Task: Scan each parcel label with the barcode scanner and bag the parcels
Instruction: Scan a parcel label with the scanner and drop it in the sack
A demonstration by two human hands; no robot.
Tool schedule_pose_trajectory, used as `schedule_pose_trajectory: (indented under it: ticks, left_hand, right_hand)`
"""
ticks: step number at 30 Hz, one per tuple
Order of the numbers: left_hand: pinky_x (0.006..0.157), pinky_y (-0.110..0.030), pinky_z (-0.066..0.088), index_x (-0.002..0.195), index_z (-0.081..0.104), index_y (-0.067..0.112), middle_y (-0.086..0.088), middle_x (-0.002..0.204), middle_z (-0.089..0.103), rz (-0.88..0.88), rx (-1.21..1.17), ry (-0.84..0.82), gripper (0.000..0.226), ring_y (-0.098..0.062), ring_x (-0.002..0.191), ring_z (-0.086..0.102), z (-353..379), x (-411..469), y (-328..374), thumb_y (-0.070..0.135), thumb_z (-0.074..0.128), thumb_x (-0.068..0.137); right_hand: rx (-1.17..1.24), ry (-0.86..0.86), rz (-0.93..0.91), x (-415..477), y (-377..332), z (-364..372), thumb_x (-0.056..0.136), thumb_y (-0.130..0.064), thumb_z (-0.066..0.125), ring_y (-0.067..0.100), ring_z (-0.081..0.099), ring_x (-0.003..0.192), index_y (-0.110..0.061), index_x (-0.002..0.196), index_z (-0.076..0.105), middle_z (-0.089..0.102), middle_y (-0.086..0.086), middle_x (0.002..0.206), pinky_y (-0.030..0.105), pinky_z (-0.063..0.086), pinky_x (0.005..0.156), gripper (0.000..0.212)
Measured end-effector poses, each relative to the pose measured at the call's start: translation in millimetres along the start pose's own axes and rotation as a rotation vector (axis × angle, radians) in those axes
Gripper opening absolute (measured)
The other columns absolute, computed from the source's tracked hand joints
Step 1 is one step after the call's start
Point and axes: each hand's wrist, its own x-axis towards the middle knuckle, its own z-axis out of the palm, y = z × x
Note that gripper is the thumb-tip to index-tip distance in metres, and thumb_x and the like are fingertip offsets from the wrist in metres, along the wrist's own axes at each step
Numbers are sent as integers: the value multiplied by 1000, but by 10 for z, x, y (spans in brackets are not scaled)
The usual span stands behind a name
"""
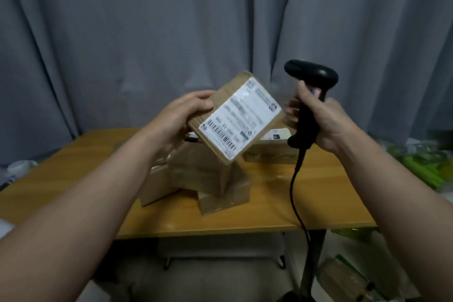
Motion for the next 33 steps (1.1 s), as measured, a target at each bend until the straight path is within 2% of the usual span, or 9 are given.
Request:
schedule_pose_trajectory:
  ticks: [3,8,13,17,21,24,28,30,33]
  left_hand:
    - [60,-21,54,104,69,17,-9,93,70,-76,172,-123,40,-16,76,68,-124,-329,72,15,68,64]
    - [56,-23,53,106,55,25,-10,102,66,-194,430,-298,56,-18,73,69,-235,-617,139,31,76,55]
    - [61,-21,54,111,44,28,-3,117,53,-179,362,-283,64,-14,79,69,-292,-705,-7,22,75,55]
    - [80,-27,54,128,43,33,1,133,45,-92,344,-88,67,-16,106,61,-309,-749,-198,41,71,67]
    - [104,-36,40,147,26,30,0,143,43,4,172,406,92,-17,124,50,-132,-964,-551,69,64,73]
    - [109,-47,37,147,24,30,4,131,59,-137,-122,366,104,-18,118,57,135,-1195,-876,64,75,63]
    - [107,-55,37,140,32,26,6,120,65,-188,-286,367,93,-19,112,61,331,-1391,-1076,45,80,63]
    - [105,-52,42,141,32,29,7,123,64,-132,-205,410,100,-18,113,62,233,-1453,-1088,46,85,58]
    - [94,-27,51,147,22,28,16,119,57,-42,2,468,99,-6,112,58,18,-1566,-1042,37,83,70]
  right_hand:
    - [-250,-119,13,-269,0,117,73,-39,74,32,62,115,-5,115,62,66,18,117,46,52,96,55]
    - [-415,-474,68,-532,198,404,71,-23,80,20,70,86,-11,96,61,70,7,90,32,57,79,33]
    - [-410,-569,75,-644,470,471,72,-16,77,19,71,88,-14,91,63,73,3,87,29,57,74,24]
    - [-319,-436,40,-750,657,494,74,-17,73,16,72,80,-13,88,64,74,1,78,26,55,66,17]
    - [-127,-139,28,-822,900,481,73,-28,77,24,72,87,-2,108,63,73,6,87,41,56,81,46]
    - [11,-11,32,-917,1071,529,80,-24,76,28,71,96,-3,107,65,74,6,91,50,55,92,36]
    - [0,-9,-10,-1011,1253,593,79,-33,78,27,70,100,-16,95,67,75,5,94,54,51,97,26]
    - [-66,-13,-41,-1046,1287,615,78,-43,76,24,69,100,-20,99,69,74,3,98,50,51,96,32]
    - [-104,-4,-95,-1093,1268,627,88,-29,68,11,63,69,-17,93,64,65,-3,74,33,54,68,14]
